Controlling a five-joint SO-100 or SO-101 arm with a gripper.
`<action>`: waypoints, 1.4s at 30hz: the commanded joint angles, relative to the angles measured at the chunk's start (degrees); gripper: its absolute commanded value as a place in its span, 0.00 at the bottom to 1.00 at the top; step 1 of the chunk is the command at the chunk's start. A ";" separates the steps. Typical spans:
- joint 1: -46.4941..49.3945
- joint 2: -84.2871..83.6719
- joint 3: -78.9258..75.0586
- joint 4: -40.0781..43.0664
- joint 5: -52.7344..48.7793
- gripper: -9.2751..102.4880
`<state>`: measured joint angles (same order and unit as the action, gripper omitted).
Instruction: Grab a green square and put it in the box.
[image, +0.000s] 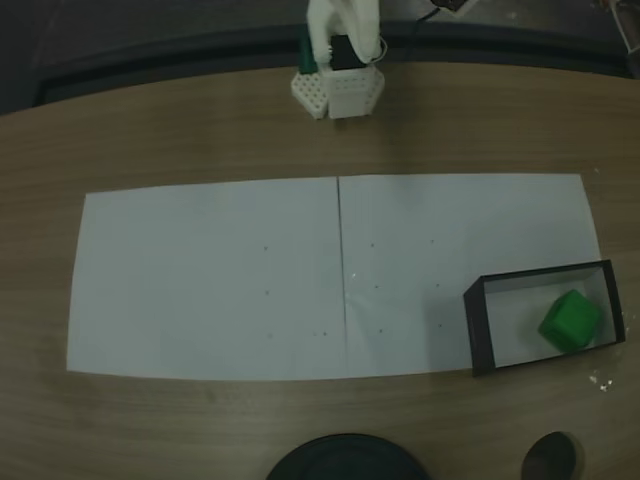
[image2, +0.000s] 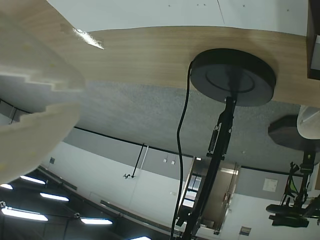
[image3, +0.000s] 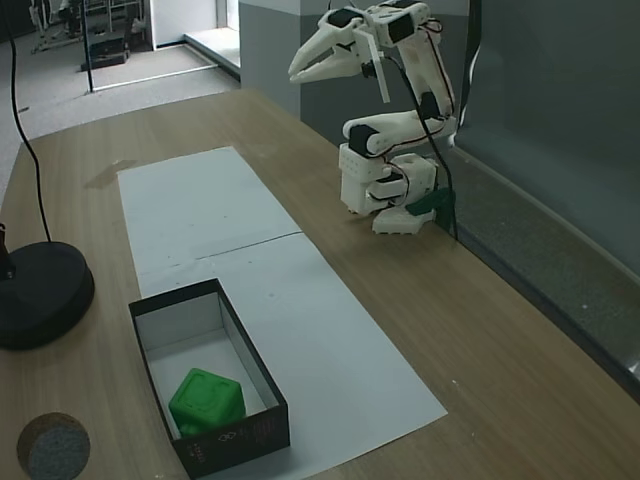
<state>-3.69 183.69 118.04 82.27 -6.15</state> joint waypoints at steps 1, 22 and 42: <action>0.35 3.87 5.80 -4.75 -1.23 0.08; 1.76 15.56 47.64 -22.68 11.16 0.08; -1.67 15.38 53.96 -8.44 16.00 0.08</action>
<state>-5.71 197.93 175.52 72.69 9.58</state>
